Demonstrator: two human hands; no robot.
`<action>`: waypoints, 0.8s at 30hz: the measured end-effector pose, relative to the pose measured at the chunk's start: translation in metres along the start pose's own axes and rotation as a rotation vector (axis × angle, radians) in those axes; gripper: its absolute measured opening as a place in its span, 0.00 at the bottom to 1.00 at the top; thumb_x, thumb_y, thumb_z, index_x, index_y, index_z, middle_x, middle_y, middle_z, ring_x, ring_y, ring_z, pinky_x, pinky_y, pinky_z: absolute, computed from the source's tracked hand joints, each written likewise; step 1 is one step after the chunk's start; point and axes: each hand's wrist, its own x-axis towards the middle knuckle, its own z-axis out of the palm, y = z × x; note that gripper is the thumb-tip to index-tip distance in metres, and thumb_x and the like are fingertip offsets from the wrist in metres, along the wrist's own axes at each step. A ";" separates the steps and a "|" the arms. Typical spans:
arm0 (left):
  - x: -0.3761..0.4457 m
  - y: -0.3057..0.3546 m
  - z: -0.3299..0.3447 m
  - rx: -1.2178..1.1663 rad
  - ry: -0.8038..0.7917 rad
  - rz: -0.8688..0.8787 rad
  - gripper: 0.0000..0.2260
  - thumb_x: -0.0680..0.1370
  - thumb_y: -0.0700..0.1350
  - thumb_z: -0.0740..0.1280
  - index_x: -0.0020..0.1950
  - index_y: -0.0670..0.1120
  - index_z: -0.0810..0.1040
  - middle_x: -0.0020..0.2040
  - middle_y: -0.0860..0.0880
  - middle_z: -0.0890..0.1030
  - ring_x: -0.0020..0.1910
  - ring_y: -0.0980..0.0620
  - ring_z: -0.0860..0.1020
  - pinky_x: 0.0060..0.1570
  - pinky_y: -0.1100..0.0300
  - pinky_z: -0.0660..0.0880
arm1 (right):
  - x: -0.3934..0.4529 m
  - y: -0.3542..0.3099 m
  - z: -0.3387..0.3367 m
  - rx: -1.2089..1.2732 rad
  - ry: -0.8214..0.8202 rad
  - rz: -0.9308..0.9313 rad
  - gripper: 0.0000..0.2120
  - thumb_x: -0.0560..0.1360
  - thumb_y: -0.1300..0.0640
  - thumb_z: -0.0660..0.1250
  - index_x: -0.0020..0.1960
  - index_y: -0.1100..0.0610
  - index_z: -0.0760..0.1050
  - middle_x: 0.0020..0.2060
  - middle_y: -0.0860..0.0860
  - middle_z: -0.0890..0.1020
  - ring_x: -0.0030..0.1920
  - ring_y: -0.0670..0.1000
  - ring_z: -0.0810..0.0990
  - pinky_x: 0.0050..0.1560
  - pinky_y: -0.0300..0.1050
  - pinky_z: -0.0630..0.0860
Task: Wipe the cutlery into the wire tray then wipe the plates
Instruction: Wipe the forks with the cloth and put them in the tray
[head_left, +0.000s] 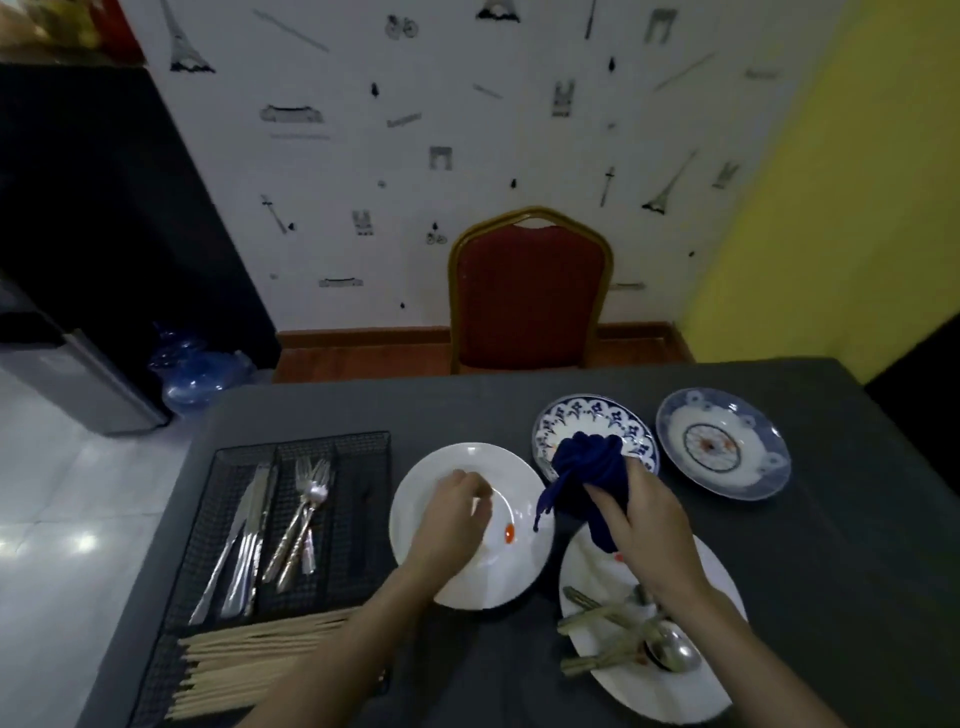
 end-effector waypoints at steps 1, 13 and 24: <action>0.000 0.016 0.014 0.019 -0.085 0.077 0.08 0.80 0.42 0.61 0.55 0.44 0.79 0.53 0.48 0.79 0.53 0.51 0.76 0.54 0.62 0.71 | -0.009 0.008 -0.008 -0.006 0.013 0.032 0.12 0.75 0.44 0.61 0.49 0.52 0.69 0.37 0.46 0.76 0.36 0.44 0.75 0.35 0.45 0.73; -0.028 0.068 0.125 0.740 -0.544 0.474 0.14 0.81 0.49 0.56 0.61 0.44 0.74 0.61 0.44 0.74 0.63 0.43 0.70 0.61 0.50 0.68 | -0.124 0.079 -0.088 -0.149 0.160 0.427 0.11 0.75 0.44 0.62 0.48 0.51 0.70 0.37 0.45 0.76 0.36 0.43 0.75 0.37 0.46 0.75; -0.022 0.075 0.116 0.335 -0.353 0.262 0.06 0.79 0.46 0.61 0.47 0.47 0.77 0.46 0.50 0.79 0.46 0.51 0.76 0.47 0.57 0.74 | -0.139 0.083 -0.103 -0.199 0.224 0.486 0.11 0.75 0.46 0.63 0.44 0.53 0.70 0.34 0.45 0.75 0.33 0.43 0.74 0.35 0.44 0.74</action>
